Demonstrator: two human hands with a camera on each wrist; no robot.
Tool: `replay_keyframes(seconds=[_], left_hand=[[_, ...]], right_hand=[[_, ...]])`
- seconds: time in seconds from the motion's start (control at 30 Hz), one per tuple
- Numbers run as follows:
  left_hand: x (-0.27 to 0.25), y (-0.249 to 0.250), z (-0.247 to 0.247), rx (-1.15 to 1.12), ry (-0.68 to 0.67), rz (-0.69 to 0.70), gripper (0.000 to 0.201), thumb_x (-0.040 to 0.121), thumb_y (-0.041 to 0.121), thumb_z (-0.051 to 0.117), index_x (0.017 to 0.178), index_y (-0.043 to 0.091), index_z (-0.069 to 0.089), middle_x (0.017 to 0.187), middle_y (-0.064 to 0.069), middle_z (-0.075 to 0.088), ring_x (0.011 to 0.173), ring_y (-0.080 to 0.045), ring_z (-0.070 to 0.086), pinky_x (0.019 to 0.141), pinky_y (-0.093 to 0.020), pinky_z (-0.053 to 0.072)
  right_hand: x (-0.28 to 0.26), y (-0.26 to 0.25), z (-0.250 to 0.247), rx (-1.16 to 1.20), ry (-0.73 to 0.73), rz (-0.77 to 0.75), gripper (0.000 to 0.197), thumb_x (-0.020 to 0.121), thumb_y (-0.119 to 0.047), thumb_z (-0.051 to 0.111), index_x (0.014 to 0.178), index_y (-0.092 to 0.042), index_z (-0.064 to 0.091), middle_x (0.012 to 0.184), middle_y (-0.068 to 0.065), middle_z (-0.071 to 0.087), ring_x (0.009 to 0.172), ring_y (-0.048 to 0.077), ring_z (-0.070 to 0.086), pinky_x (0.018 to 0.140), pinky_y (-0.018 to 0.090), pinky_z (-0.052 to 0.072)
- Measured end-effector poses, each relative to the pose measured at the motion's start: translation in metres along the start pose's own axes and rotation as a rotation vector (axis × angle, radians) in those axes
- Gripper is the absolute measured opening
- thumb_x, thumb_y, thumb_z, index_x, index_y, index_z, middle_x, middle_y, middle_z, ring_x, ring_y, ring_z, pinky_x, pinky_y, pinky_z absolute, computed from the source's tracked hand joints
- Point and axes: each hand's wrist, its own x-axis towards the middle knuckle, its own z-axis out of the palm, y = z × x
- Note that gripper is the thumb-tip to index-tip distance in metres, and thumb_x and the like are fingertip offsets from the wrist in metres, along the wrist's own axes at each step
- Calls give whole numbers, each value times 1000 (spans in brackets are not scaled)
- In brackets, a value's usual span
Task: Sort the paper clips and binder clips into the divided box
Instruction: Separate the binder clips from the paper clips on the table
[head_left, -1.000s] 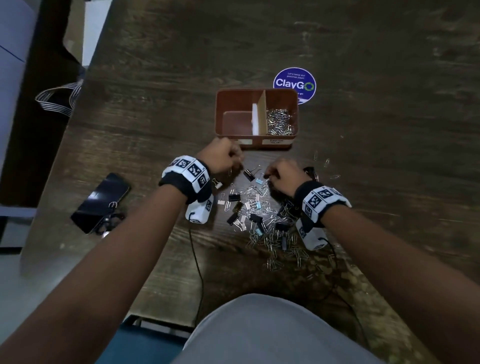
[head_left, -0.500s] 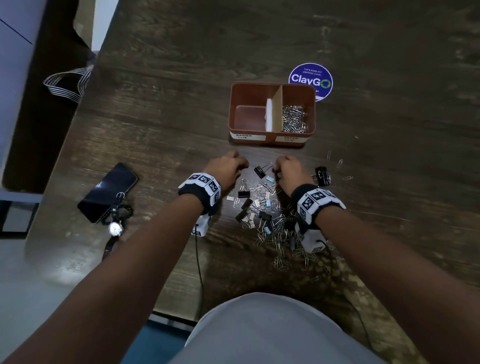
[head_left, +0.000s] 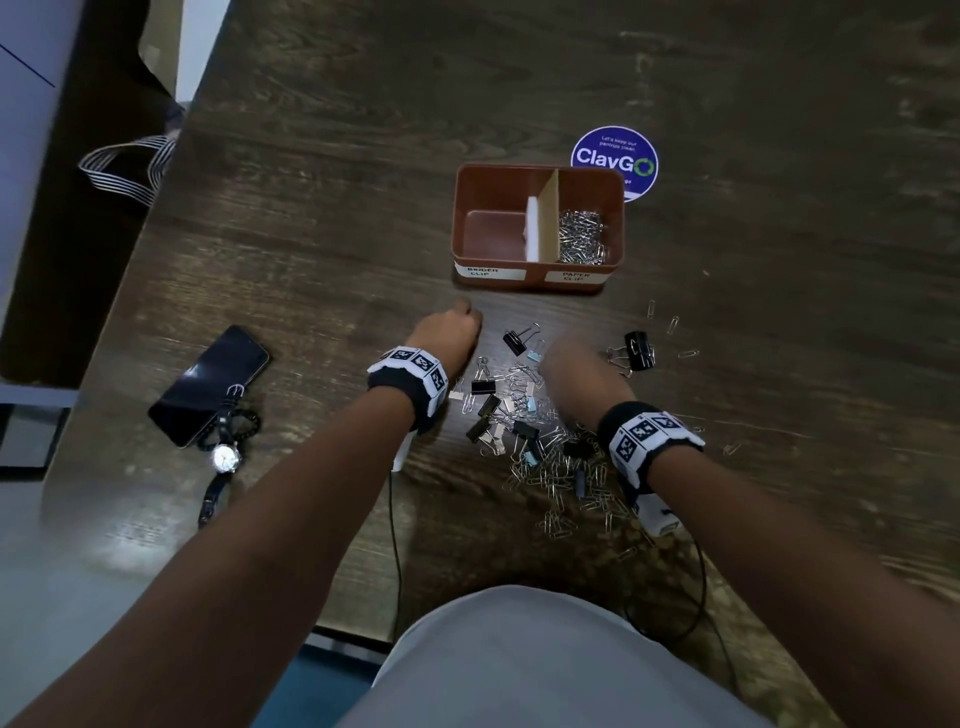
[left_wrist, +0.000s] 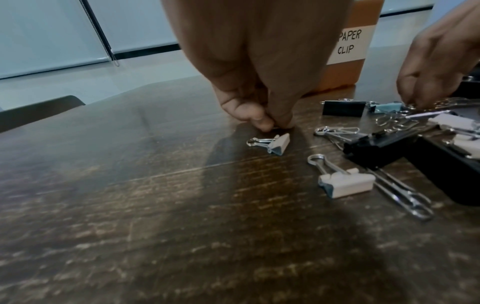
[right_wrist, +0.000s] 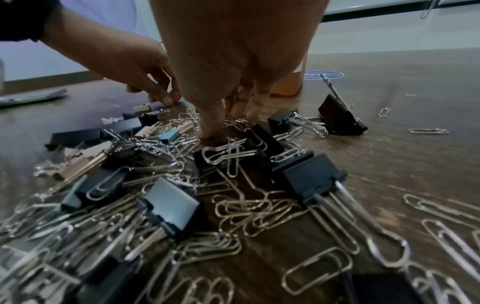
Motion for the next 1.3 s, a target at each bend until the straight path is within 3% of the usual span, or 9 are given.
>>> replay_keyframes(seconds=[0.23, 0.33, 0.5, 0.67, 0.77, 0.87, 1.03, 1.17, 1.3], left_hand=[[-4, 10, 2, 127, 7, 44, 39, 87, -2, 51, 125, -5, 44, 124, -21, 46, 109, -35, 51, 85, -44, 50], [-2, 12, -3, -79, 50, 53, 43, 82, -5, 54, 124, 0, 44, 122, -20, 53, 112, -33, 50, 93, -39, 43], [-6, 8, -6, -436, 97, 5, 15, 92, -2, 46, 95, 12, 52, 88, -7, 64, 80, -24, 63, 75, -40, 55], [-16, 3, -2, -710, -18, -146, 26, 95, -4, 41, 101, 8, 64, 92, -5, 65, 73, -15, 62, 67, -27, 56], [-21, 2, -3, -885, -61, -181, 24, 102, 12, 42, 91, 6, 62, 85, -13, 65, 62, -21, 60, 58, -34, 52], [-23, 3, -2, -974, -148, -196, 25, 102, 27, 46, 90, 9, 60, 84, -14, 64, 64, -25, 61, 62, -39, 54], [-17, 19, -2, -583, -44, -54, 18, 99, 25, 53, 94, 9, 61, 83, -1, 62, 74, -17, 60, 60, -22, 46], [-11, 36, 6, -281, -9, 184, 25, 95, 27, 57, 119, 21, 61, 108, -2, 67, 93, -20, 64, 81, -35, 54], [-1, 49, 11, 1, -13, 350, 33, 96, 20, 54, 129, 27, 54, 106, -5, 63, 90, -24, 64, 70, -35, 53]], right_hand=[[-4, -5, 3, 28, 60, -17, 31, 80, -5, 70, 111, -4, 63, 111, 9, 58, 104, 24, 55, 84, 35, 55], [-7, -6, 5, 38, 55, -5, 21, 85, -4, 65, 105, -5, 64, 105, 8, 59, 98, 23, 55, 78, 34, 55], [-7, -10, 6, 48, 59, 13, 26, 85, 0, 62, 111, -5, 59, 100, 9, 60, 94, 23, 55, 72, 26, 45], [-8, -8, 11, 56, 50, 46, 33, 83, -2, 65, 115, -4, 59, 108, 11, 59, 101, 23, 54, 90, 36, 51], [-6, -5, 8, 180, 46, 112, 32, 86, -2, 61, 117, -7, 57, 114, 8, 51, 102, 20, 52, 97, 31, 48], [-1, 1, 3, 341, 68, 202, 28, 87, 2, 56, 112, -10, 56, 116, 4, 46, 102, 19, 54, 98, 33, 49], [1, 10, -11, 422, 100, 304, 27, 90, 2, 51, 115, -6, 57, 116, 5, 48, 102, 16, 51, 97, 27, 45], [2, 16, -21, 521, 98, 341, 37, 87, 11, 48, 119, -6, 56, 108, 6, 60, 96, 16, 56, 91, 26, 48], [3, 22, -28, 567, 95, 358, 50, 84, 16, 45, 128, -7, 53, 95, 3, 60, 78, 7, 52, 73, 11, 41]])
